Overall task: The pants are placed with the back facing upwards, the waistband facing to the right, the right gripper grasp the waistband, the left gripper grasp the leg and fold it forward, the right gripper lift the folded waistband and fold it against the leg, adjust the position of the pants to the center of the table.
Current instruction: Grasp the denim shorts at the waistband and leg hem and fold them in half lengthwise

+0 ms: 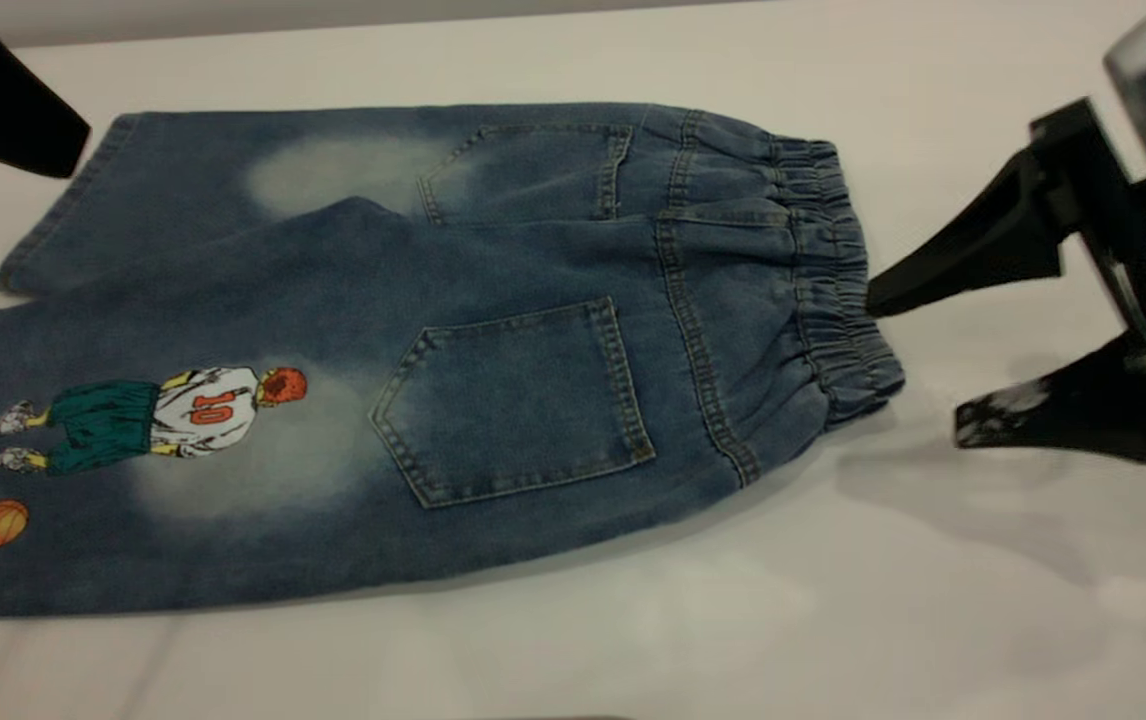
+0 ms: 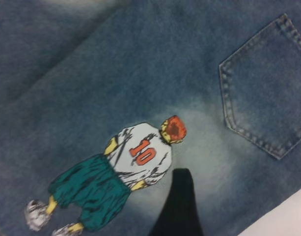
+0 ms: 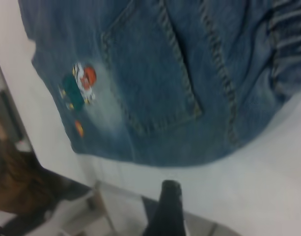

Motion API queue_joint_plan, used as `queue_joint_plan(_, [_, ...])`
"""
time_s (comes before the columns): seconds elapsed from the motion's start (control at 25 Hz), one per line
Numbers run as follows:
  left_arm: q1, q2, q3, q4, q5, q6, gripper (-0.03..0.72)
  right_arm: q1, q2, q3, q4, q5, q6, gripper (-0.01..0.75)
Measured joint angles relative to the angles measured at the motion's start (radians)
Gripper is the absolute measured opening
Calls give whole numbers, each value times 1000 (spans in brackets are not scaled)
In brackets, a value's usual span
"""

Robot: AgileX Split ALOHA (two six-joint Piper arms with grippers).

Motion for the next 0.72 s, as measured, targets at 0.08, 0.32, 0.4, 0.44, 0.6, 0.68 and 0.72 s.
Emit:
queue_joint_plan(0.08, [0, 23, 0, -35, -1, 22, 582, 0, 55, -22, 19, 17, -23, 593])
queue_joint_plan(0.32, [0, 39, -1, -85, -4, 65, 582, 0, 172, -116, 34, 21, -29, 592])
queue_joint_plan(0.4, [0, 39, -1, -87, -4, 65, 580, 0, 199, -149, 37, 15, -11, 592])
queue_joint_plan(0.44, [0, 39, -1, -88, -4, 65, 580, 0, 213, -163, 38, 12, 0, 592])
queue_joint_plan(0.6, [0, 39, -1, -90, -4, 66, 580, 0, 262, -193, 37, 13, 27, 592])
queue_joint_plan(0.68, [0, 39, -1, -90, -4, 67, 580, 0, 276, -205, 37, 29, 31, 591])
queue_joint_plan(0.72, [0, 39, -1, -90, -4, 67, 580, 0, 282, -211, 37, 37, 32, 591])
